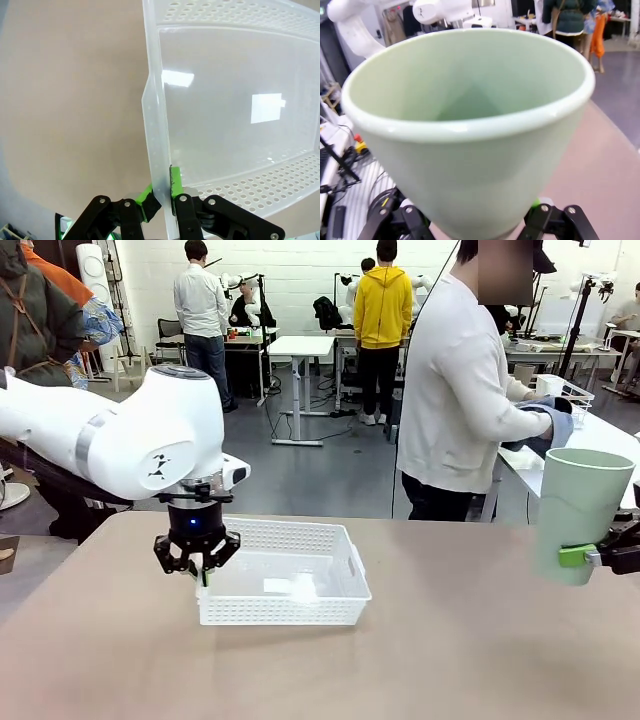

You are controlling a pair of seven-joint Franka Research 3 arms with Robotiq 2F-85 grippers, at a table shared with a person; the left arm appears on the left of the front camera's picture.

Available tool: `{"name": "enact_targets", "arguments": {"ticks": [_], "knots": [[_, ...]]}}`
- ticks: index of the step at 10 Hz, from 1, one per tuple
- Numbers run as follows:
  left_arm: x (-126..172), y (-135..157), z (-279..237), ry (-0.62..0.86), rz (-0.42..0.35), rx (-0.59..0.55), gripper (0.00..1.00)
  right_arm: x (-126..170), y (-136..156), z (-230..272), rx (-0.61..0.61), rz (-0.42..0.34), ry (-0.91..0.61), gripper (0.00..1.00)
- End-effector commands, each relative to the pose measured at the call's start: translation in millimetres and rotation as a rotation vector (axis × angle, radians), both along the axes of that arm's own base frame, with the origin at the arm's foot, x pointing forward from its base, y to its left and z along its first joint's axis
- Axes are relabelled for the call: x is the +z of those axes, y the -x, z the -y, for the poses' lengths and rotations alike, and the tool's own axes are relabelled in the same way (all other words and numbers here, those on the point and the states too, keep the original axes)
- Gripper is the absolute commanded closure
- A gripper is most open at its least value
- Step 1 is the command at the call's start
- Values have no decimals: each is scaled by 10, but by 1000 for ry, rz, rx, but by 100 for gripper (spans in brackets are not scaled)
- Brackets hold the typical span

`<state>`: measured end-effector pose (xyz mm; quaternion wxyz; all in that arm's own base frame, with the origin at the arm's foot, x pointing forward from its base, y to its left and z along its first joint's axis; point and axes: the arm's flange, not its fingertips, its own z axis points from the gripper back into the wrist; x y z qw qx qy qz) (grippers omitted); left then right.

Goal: Clean and organize the cups into the basket.
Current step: Pick up the Organizing basket and move it to the center of the table, then pick up the Reusable plastic cup from the right side of the table and place it inside the Organizing basket.

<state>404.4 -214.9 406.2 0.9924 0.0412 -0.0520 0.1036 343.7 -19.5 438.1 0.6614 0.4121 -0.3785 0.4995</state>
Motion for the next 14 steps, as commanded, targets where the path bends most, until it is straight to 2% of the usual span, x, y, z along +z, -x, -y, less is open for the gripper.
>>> {"name": "enact_targets", "arguments": {"ticks": [1,4,7,8,12,13,14], "knots": [[-18,-7,187,-16,-4,-31,100,3,7,-17,10,1,-4,97],[-28,77,271,-18,-18,-126,100,3,7,-17,10,1,-4,97],[-3,85,74,-15,-40,-231,100,3,7,-17,10,1,-4,97],[-78,98,261,-15,-28,-158,100,3,7,-17,10,1,-4,97],[-78,98,261,-15,-28,-158,100,3,7,-17,10,1,-4,97],[-78,98,261,-15,-28,-158,100,-1,0,-8,3,0,-1,20],[-78,98,261,-15,-28,-158,100,243,30,-325,11,21,90,20]]}}
